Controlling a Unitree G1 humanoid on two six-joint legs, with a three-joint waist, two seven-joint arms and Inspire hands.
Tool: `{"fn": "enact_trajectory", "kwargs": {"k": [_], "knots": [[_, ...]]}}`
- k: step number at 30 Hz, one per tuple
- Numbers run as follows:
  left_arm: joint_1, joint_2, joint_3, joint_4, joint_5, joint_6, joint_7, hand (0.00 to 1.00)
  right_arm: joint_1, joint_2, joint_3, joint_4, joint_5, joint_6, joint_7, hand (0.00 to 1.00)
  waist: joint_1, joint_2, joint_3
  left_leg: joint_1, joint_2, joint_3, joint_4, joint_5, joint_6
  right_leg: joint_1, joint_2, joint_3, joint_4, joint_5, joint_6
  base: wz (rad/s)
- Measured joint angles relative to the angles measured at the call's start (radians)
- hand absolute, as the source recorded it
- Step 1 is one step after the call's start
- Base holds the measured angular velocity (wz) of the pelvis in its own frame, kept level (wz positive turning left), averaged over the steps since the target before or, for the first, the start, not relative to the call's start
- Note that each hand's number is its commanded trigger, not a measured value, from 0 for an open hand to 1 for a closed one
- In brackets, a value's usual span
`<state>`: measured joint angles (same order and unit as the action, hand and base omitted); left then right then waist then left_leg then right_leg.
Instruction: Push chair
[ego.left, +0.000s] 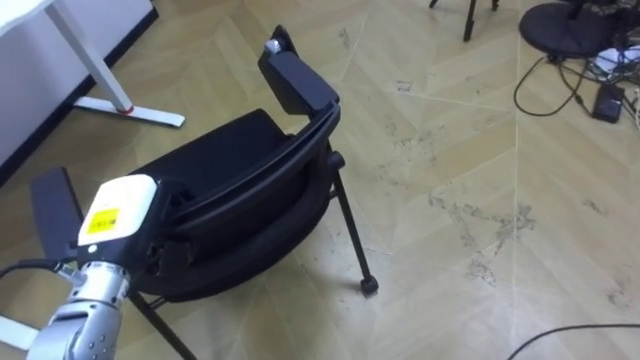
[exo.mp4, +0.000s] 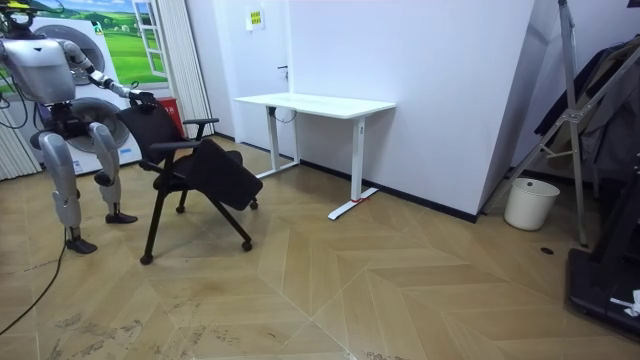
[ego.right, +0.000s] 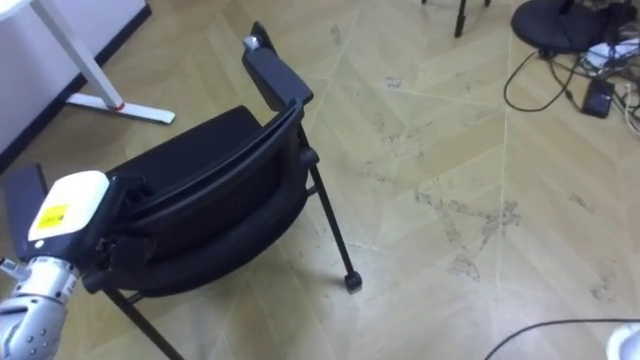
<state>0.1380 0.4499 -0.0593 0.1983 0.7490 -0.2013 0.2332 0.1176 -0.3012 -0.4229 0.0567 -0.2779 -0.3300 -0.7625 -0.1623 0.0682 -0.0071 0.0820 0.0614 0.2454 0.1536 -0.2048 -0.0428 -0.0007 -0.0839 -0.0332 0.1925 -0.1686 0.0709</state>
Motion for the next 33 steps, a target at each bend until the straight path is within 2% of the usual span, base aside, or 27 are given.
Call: {"fn": "enact_trajectory", "kwargs": {"k": [3, 6, 9, 12, 14, 16, 18, 20, 22, 24, 27, 30, 32, 33], "knots": [[-0.016, -0.005, -0.002, -0.003, 0.007, -0.001, -0.023, 1.00, -0.042, -0.017, 0.080, -0.094, -0.116, 0.000, -0.005, 0.00, 0.019, -0.008, 0.0052, 0.003, 0.000, 0.001, -0.001, 0.000, 0.000, 0.003, 0.000, -0.001, 0.000, 0.000, 0.000, -0.02], [-0.041, -0.005, -0.016, -0.003, 0.007, 0.000, -0.031, 1.00, -0.102, -0.026, 0.165, -0.112, -0.222, -0.006, 0.002, 0.00, 0.037, -0.017, 0.0113, 0.003, 0.000, 0.001, -0.001, 0.000, 0.000, 0.005, 0.000, -0.003, -0.001, 0.000, 0.000, 0.00], [-0.059, -0.005, -0.026, -0.017, 0.007, -0.002, -0.052, 1.00, -0.121, -0.033, 0.230, -0.114, -0.277, -0.006, 0.038, 0.00, 0.061, -0.023, 0.0142, 0.002, 0.001, 0.001, -0.003, 0.000, 0.000, 0.004, 0.000, -0.005, -0.004, 0.000, 0.000, 0.00], [-0.055, 0.001, -0.035, -0.039, 0.004, -0.002, -0.071, 1.00, -0.122, -0.060, 0.282, -0.121, -0.314, -0.005, 0.096, 0.00, 0.070, -0.025, 0.0141, 0.003, 0.001, -0.002, -0.006, 0.000, 0.000, 0.006, 0.000, -0.009, -0.005, 0.000, 0.000, 0.01], [-0.056, 0.002, -0.040, -0.047, 0.002, -0.004, -0.075, 1.00, -0.122, -0.073, 0.307, -0.148, -0.331, 0.005, 0.126, 0.00, 0.091, -0.028, 0.0142, 0.005, 0.001, -0.008, -0.008, 0.000, 0.000, 0.006, 0.001, -0.010, -0.005, 0.000, 0.000, -0.04], [-0.056, 0.003, -0.046, -0.057, 0.003, -0.005, -0.087, 1.00, -0.123, -0.093, 0.360, -0.201, -0.360, 0.005, 0.157, 0.00, 0.112, -0.036, 0.0159, 0.019, 0.003, -0.012, -0.012, 0.000, 0.000, 0.016, 0.004, -0.011, -0.009, 0.000, 0.000, -0.09], [-0.056, 0.013, -0.057, -0.067, 0.002, -0.005, -0.088, 1.00, -0.132, -0.113, 0.399, -0.233, -0.395, 0.004, 0.185, 0.00, 0.115, -0.044, 0.0159, 0.020, 0.004, -0.026, -0.012, 0.000, 0.000, 0.024, 0.004, -0.015, -0.011, 0.000, 0.000, 0.11], [-0.065, 0.028, -0.069, -0.069, -0.001, -0.012, -0.090, 1.00, -0.147, -0.139, 0.442, -0.241, -0.422, 0.003, 0.208, 0.00, 0.116, -0.055, 0.0216, 0.026, 0.005, -0.039, -0.012, 0.000, 0.000, 0.035, 0.004, -0.026, -0.011, 0.000, 0.000, 0.16], [-0.069, 0.044, -0.084, -0.072, -0.011, -0.023, -0.100, 1.00, -0.148, -0.179, 0.488, -0.242, -0.460, 0.000, 0.248, 0.00, 0.132, -0.070, 0.0170, 0.037, 0.006, -0.047, -0.012, 0.000, 0.000, 0.046, 0.006, -0.029, -0.011, 0.000, 0.000, 0.02], [-0.069, 0.050, -0.090, -0.079, -0.012, -0.026, -0.112, 1.00, -0.148, -0.206, 0.518, -0.242, -0.466, 0.000, 0.276, 0.00, 0.142, -0.077, 0.0155, 0.046, 0.008, -0.059, -0.012, 0.000, 0.000, 0.054, 0.009, -0.029, -0.011, 0.000, 0.000, -0.02], [-0.069, 0.077, -0.099, -0.088, -0.014, -0.042, -0.116, 1.00, -0.148, -0.246, 0.547, -0.242, -0.469, -0.007, 0.307, 0.00, 0.168, -0.086, 0.0132, 0.054, 0.016, -0.063, -0.017, 0.000, 0.000, 0.053, 0.018, -0.027, -0.009, 0.001, -0.001, -0.09], [-0.069, 0.081, -0.102, -0.089, -0.015, -0.062, -0.116, 1.00, -0.148, -0.298, 0.569, -0.242, -0.478, -0.010, 0.328, 0.00, 0.172, -0.087, 0.0131, 0.054, 0.020, -0.105, -0.017, 0.000, 0.000, 0.054, 0.022, -0.052, 0.001, 0.000, -0.002, 0.07], [-0.069, 0.091, -0.107, -0.089, -0.028, -0.072, -0.116, 1.00, -0.148, -0.311, 0.570, -0.241, -0.483, -0.011, 0.337, 0.00, 0.172, -0.086, 0.0170, 0.063, 0.030, -0.143, -0.019, 0.000, 0.000, 0.043, 0.030, -0.069, 0.040, -0.003, -0.008, 0.04], [-0.068, 0.108, -0.114, -0.089, -0.036, -0.077, -0.116, 1.00, -0.148, -0.316, 0.575, -0.241, -0.483, -0.011, 0.342, 0.00, 0.175, -0.089, 0.0194, 0.074, 0.038, -0.183, -0.019, 0.001, 0.000, 0.018, 0.035, -0.083, 0.104, -0.016, -0.029, -0.06]]}}
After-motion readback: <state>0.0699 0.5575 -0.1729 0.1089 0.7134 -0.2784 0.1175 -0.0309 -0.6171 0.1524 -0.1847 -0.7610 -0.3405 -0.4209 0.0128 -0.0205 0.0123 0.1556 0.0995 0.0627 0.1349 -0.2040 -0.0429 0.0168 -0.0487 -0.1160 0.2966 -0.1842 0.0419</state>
